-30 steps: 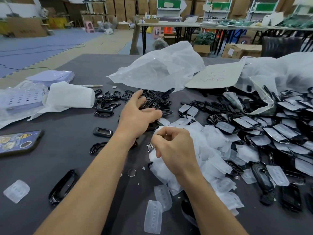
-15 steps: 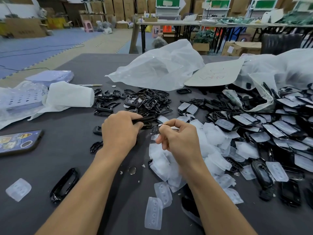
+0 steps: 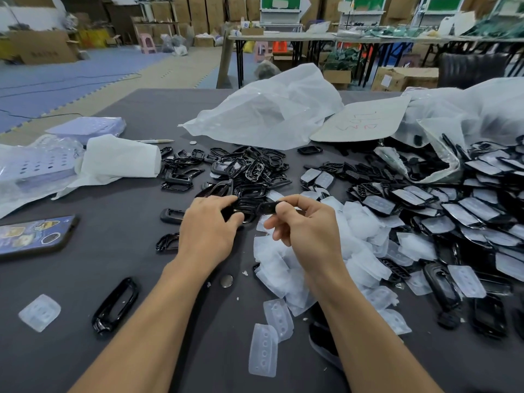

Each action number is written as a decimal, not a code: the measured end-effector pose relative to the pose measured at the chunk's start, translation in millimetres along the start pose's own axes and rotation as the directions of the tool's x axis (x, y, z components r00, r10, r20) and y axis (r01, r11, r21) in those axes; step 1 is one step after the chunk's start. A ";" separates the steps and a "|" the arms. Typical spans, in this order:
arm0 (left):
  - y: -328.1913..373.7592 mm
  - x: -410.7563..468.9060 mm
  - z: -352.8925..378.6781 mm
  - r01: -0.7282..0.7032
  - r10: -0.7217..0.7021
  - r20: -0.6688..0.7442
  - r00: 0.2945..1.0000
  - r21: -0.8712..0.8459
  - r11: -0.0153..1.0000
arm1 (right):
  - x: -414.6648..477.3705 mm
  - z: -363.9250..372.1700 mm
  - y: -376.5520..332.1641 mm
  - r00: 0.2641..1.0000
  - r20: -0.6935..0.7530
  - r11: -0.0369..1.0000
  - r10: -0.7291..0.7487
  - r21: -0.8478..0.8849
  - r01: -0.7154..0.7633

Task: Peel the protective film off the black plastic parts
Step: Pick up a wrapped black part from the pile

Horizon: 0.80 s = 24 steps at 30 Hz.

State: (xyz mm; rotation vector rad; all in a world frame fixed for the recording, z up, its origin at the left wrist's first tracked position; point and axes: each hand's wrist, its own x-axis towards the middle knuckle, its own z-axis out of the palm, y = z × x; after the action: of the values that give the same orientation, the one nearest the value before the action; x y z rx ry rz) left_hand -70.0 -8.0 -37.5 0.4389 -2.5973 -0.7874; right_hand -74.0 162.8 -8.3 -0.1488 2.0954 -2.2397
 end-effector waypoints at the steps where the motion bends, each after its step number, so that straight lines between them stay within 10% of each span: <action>1: -0.1 1.6 0.2 0.003 -0.003 0.002 1.000 0.032 0.999 | 0.7 -0.1 0.6 1.000 0.001 1.000 -0.002 0.010 0.002; 8: 6.9 -8.2 -11.9 0.127 -0.181 -0.169 0.969 -0.289 0.949 | 5.1 0.4 2.1 1.000 0.001 0.997 0.004 0.073 -0.004; 14: 30.1 -18.2 -19.4 0.264 -0.260 0.138 0.956 -0.790 0.553 | 4.1 -0.7 3.5 1.000 -0.007 0.999 -0.018 0.035 0.018; 24: 30.7 -18.6 -25.6 0.454 -0.004 0.467 0.884 -0.858 0.241 | 6.6 -7.8 2.3 0.996 -0.086 0.996 0.002 0.084 0.005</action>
State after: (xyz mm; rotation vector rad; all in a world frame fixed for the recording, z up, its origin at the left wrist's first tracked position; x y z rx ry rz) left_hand -47.8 12.0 -5.2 0.2760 -1.7128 -2.5565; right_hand -81.5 169.6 -10.9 -0.0495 2.0368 -2.3712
